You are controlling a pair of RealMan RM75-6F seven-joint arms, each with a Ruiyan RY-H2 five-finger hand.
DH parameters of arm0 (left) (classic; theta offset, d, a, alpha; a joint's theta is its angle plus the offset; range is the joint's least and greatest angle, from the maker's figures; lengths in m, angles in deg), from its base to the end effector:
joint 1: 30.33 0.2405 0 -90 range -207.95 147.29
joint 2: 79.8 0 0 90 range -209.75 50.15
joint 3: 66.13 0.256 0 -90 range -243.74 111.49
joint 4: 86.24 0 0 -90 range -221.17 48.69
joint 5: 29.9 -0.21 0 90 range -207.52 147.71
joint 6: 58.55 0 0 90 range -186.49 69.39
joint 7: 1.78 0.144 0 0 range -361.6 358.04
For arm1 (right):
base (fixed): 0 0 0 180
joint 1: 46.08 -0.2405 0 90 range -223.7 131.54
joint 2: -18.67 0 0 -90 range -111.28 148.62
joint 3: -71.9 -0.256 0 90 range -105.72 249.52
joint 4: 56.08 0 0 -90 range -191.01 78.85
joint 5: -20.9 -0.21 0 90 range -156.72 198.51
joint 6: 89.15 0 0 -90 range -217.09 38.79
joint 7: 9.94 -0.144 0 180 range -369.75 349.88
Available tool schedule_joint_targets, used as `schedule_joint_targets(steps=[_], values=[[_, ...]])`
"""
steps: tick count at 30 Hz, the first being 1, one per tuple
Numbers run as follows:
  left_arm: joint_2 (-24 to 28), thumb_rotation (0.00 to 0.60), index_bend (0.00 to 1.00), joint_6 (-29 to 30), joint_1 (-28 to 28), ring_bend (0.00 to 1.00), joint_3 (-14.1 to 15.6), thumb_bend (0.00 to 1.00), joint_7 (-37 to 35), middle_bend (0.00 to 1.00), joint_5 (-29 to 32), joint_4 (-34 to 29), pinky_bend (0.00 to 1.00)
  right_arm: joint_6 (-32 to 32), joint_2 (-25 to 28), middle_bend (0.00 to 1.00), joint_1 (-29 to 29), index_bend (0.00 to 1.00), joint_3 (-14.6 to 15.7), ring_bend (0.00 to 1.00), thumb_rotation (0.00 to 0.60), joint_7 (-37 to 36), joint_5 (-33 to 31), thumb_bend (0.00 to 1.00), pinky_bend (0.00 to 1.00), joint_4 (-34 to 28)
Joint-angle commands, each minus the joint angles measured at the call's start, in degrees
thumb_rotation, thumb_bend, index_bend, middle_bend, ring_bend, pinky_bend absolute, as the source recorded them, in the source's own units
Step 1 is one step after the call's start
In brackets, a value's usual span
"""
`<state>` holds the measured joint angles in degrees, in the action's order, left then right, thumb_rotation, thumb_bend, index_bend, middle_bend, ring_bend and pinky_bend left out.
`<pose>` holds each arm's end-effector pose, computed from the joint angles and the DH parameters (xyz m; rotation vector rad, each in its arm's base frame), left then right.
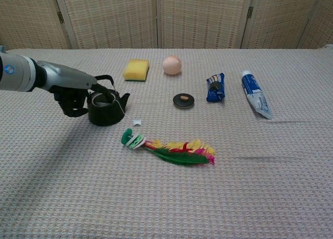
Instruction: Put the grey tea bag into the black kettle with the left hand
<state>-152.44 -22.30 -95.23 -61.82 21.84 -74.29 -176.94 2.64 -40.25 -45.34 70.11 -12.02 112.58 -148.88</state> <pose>-0.1369 0.3745 0.0185 -2.1954 -0.8608 -0.4344 -0.3124 -0.1462 0.1936 1.3798 -0.8164 0.9122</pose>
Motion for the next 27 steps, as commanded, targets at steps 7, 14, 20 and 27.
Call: schedule_joint_targets(steps=[7, 14, 20, 27], values=[[8.6, 0.6, 0.02, 11.6, -1.5, 1.0, -2.6, 0.61, 8.0, 1.0, 0.2, -16.9, 1.0, 2.8, 0.2, 0.0, 1.1, 0.0, 1.0, 0.0, 0.6, -1.0, 2.8, 0.26, 0.0, 0.5], [13.7, 0.6, 0.01, 19.3, 1.6, 1.0, -1.7, 0.61, 11.5, 1.0, -4.1, -26.3, 1.0, 3.9, 0.3, 0.0, 1.6, 0.0, 1.4, 0.0, 0.6, -1.8, 3.9, 0.26, 0.0, 1.2], [17.8, 0.6, 0.0, 30.0, 10.8, 0.89, 1.3, 0.55, 9.6, 1.0, -17.6, -31.2, 1.0, 3.8, 0.4, 0.0, 1.6, 0.0, 1.5, 0.0, 0.6, -1.9, 4.1, 0.26, 0.0, 1.3], [16.5, 0.6, 0.0, 45.9, 27.1, 0.69, 6.6, 0.39, -2.2, 0.86, -37.1, -23.1, 1.0, 1.8, 0.2, 0.0, 0.8, 0.0, 1.5, 0.0, 0.6, -0.8, 3.6, 0.26, 0.0, 1.0]])
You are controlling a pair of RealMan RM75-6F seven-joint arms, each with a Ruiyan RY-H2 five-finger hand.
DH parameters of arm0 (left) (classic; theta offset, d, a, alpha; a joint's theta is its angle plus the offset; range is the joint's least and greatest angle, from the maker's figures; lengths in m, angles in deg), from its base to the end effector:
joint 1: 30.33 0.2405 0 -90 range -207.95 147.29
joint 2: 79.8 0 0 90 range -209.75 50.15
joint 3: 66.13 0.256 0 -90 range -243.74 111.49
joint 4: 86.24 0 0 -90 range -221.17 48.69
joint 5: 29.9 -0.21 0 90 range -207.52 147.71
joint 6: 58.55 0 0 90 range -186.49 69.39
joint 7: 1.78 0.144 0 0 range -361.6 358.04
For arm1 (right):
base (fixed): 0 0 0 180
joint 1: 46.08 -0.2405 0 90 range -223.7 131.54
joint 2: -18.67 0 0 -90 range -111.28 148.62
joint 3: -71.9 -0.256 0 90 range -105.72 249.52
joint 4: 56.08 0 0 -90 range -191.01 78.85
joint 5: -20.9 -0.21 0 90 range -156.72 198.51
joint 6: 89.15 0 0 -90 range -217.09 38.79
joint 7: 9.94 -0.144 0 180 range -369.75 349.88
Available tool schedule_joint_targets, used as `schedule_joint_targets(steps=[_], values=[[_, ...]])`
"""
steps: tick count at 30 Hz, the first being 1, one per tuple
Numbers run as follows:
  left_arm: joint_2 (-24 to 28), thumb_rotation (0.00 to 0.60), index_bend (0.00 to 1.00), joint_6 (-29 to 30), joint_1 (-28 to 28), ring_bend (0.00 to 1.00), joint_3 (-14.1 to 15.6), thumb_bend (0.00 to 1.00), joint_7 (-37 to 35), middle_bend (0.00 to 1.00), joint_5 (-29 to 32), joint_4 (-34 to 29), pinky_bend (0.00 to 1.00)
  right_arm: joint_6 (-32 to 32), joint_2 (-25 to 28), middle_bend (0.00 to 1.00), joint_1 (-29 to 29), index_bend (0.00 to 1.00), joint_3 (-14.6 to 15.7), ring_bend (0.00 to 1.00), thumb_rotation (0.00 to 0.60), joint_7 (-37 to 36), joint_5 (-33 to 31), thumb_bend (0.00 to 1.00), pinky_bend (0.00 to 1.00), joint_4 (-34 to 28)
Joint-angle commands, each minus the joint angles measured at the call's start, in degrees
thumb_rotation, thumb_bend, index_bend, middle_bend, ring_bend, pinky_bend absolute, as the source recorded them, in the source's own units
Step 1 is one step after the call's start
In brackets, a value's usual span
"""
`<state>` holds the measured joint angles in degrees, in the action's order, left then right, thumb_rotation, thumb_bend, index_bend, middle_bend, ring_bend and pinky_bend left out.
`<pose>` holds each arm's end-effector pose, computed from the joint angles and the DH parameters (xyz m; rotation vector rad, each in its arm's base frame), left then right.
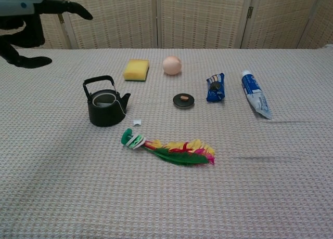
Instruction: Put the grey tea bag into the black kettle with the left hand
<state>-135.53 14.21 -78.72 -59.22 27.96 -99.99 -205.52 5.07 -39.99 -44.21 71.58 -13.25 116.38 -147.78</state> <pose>-0.1171 0.2811 0.1256 -1.9628 -0.5355 -0.8602 -0.3095 -0.1340 0.1942 1.4200 -0.7975 0.9417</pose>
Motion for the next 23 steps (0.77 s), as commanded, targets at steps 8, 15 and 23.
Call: schedule_joint_targets(steps=[8, 15, 23], values=[[-6.9, 0.6, 0.0, 21.6, 27.3, 0.16, 8.1, 0.26, -23.6, 0.11, -17.8, 21.2, 0.68, -2.3, -0.8, 0.0, -1.0, 0.0, -0.3, 0.0, 0.6, 3.4, -1.1, 0.26, 0.0, -0.6], [-12.2, 0.6, 0.0, 24.4, 34.1, 0.0, 6.9, 0.24, -29.7, 0.0, -18.5, 32.0, 0.37, -3.6, -1.4, 0.0, -1.6, 0.0, -0.4, 0.0, 0.6, 5.6, -1.5, 0.26, 0.0, -1.1], [-13.5, 0.6, 0.0, 24.2, 37.2, 0.0, 3.6, 0.21, -21.9, 0.0, -17.6, 31.5, 0.28, -5.4, -1.8, 0.0, -2.5, 0.0, -0.1, 0.0, 0.6, 7.4, -1.5, 0.26, 0.0, -1.5]])
